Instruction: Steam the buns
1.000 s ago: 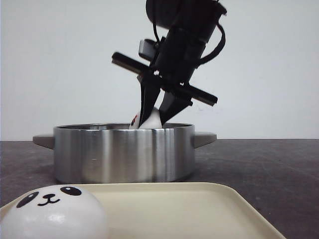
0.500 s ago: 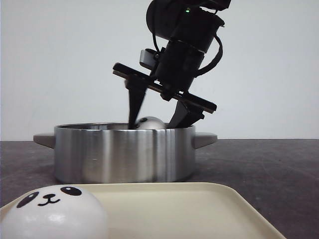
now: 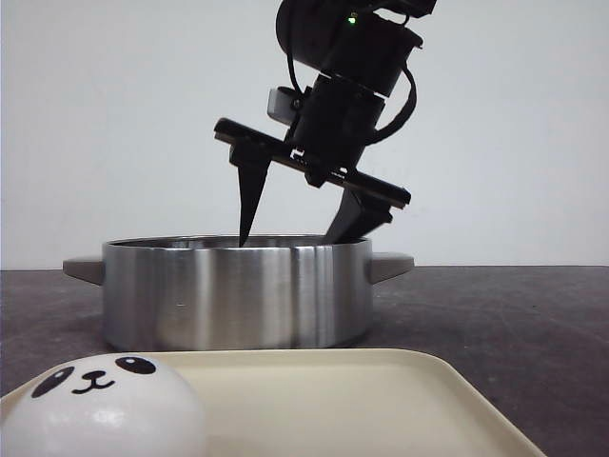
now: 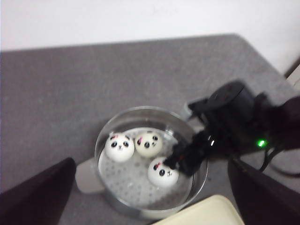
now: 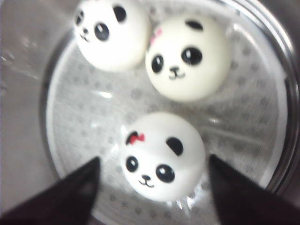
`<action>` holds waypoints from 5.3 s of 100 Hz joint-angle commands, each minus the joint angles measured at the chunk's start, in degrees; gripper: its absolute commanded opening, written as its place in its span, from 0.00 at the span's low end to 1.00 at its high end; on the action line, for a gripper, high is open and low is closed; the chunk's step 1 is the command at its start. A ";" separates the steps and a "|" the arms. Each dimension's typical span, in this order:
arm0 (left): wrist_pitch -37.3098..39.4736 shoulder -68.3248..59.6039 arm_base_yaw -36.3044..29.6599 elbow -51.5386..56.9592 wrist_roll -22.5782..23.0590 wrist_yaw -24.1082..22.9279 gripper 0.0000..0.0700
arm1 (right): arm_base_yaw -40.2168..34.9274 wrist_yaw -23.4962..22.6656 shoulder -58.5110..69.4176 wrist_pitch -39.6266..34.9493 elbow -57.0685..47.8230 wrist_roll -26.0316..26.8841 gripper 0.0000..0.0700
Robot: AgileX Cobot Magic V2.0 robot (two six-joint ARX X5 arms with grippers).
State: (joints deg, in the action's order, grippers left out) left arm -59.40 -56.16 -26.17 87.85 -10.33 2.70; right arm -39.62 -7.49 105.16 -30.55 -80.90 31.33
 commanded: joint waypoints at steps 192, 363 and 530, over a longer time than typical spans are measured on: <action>16.41 -27.80 -31.78 -39.23 -22.18 3.08 0.01 | -15.82 24.06 -45.42 -12.15 -2.56 -12.66 0.00; 16.22 -46.51 -5.40 -10.97 19.32 -2.97 0.05 | -15.80 25.99 -45.29 -15.91 -2.40 -12.52 0.00; 21.57 14.53 -6.51 -25.70 1.60 -7.43 0.00 | -15.82 25.40 -45.29 24.94 24.65 -17.46 0.01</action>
State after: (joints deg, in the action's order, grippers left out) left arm -38.09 -44.25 -32.18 63.90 -8.56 -4.51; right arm -54.76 18.02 59.44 -8.23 -55.66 15.27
